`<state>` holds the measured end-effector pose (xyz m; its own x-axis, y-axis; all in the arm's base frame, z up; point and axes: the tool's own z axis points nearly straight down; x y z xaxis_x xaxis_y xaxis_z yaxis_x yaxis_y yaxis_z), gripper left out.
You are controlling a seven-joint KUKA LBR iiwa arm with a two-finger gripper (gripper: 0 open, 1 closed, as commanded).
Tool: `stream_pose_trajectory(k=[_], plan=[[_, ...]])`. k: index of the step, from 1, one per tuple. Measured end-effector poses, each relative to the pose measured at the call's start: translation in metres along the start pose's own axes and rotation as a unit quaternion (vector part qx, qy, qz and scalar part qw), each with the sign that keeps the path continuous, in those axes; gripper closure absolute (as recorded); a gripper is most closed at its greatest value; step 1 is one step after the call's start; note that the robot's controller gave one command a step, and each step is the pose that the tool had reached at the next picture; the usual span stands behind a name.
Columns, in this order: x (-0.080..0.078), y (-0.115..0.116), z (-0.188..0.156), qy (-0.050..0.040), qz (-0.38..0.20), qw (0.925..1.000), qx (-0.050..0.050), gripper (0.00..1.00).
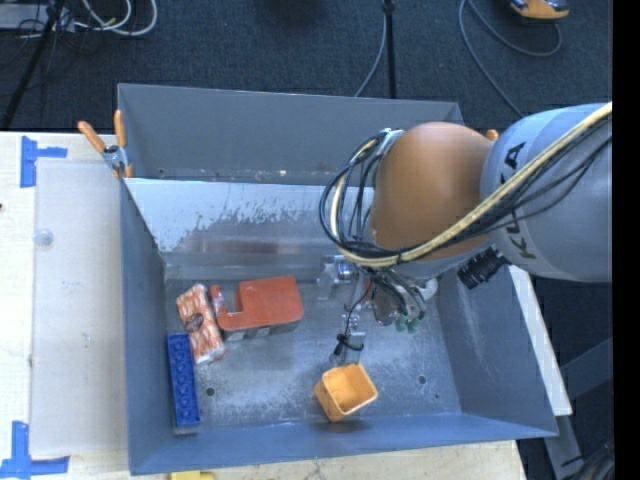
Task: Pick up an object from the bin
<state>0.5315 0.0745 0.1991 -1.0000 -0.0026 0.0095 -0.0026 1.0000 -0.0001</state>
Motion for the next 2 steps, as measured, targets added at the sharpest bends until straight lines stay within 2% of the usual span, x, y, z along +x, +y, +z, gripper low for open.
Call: stream_pose_trajectory(k=[1,2], plan=[[-0.002,0.0,-0.004,-0.0039,0.001,1.0,0.0,0.0],[0.019,-0.019,0.046,-0.003,-0.068,0.9977,0.0,0.0]])
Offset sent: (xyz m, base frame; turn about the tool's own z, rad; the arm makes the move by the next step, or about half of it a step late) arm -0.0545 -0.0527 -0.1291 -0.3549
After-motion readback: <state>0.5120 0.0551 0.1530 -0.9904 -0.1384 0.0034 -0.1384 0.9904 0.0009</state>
